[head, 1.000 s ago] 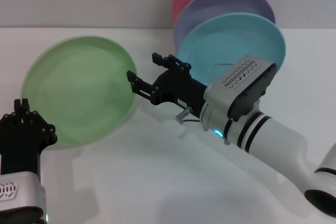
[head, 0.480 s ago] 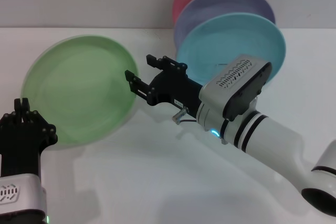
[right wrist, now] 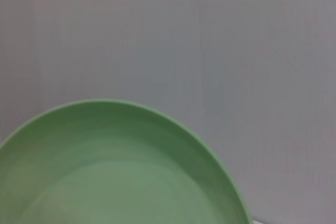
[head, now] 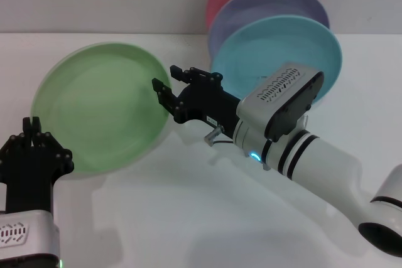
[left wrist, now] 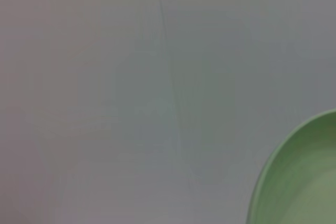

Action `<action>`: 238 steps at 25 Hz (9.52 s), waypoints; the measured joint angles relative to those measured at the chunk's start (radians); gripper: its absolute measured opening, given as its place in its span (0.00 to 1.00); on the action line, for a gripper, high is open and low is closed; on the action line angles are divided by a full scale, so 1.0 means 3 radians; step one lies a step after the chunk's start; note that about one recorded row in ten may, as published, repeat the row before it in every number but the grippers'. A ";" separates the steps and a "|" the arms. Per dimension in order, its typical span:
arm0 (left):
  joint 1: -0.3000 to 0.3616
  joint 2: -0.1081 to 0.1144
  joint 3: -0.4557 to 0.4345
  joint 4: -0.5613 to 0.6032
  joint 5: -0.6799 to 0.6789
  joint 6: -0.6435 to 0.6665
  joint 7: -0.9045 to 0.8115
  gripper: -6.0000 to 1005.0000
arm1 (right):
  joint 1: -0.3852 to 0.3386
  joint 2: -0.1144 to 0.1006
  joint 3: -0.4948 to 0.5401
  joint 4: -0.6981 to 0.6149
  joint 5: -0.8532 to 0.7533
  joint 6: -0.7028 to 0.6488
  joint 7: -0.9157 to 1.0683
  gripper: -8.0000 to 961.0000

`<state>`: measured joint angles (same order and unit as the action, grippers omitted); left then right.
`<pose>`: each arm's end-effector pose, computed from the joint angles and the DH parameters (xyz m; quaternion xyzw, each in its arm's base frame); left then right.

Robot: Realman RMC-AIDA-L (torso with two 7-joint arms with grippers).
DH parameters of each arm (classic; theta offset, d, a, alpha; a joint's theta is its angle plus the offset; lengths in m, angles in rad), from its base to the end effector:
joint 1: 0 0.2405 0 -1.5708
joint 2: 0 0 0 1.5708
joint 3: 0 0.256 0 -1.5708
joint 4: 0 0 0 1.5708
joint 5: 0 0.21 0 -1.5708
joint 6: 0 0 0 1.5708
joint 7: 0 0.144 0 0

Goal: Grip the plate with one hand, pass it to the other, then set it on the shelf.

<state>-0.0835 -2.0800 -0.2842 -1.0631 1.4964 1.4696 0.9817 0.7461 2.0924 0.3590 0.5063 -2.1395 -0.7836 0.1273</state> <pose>-0.2403 0.2115 -0.0672 -0.6081 -0.2418 -0.1854 0.7331 0.1607 0.3530 -0.1454 -0.8724 0.1763 0.3072 0.3368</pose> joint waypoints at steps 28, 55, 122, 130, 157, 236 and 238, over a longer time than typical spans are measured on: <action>-0.0003 0.0005 0.0025 0.0013 0.0013 0.0019 0.0000 0.09 | -0.0023 0.0000 0.0000 -0.0005 0.0005 0.0033 0.0000 0.19; -0.0003 0.0005 0.0053 0.0023 0.0013 0.0020 -0.0010 0.11 | -0.0009 0.0000 0.0000 -0.0005 -0.0017 0.0081 0.0000 0.11; -0.0011 0.0032 0.0075 0.1908 0.0783 0.1070 -0.3333 0.68 | -0.0423 -0.0023 0.0116 -0.0032 -0.0015 -0.1337 -0.0493 0.03; -0.0197 0.0044 0.0035 0.2110 0.0785 0.0847 -0.3480 0.68 | -0.0956 -0.0026 0.0123 -0.0006 -0.0017 -0.2269 -0.0861 0.03; -0.0397 0.0051 0.0047 0.2499 0.0801 0.0552 -0.3969 0.68 | -0.1572 -0.0017 0.0123 -0.0340 0.0101 -0.2850 -0.1811 0.02; -0.0587 0.0041 -0.0175 0.2919 0.0785 0.0729 -0.3887 0.68 | -0.1237 -0.0074 0.0128 -0.1810 0.1870 -0.2876 0.0727 0.59; -0.0606 0.0041 -0.0182 0.2924 0.0784 0.0711 -0.3887 0.68 | -0.1210 -0.0079 0.0127 -0.1825 0.1883 -0.2849 0.0731 0.59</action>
<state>-0.2652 -2.0677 -0.3388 -0.1858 1.7316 1.6829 -0.1843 0.3830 2.0688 0.3972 -0.0412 -1.5745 -1.6382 0.3467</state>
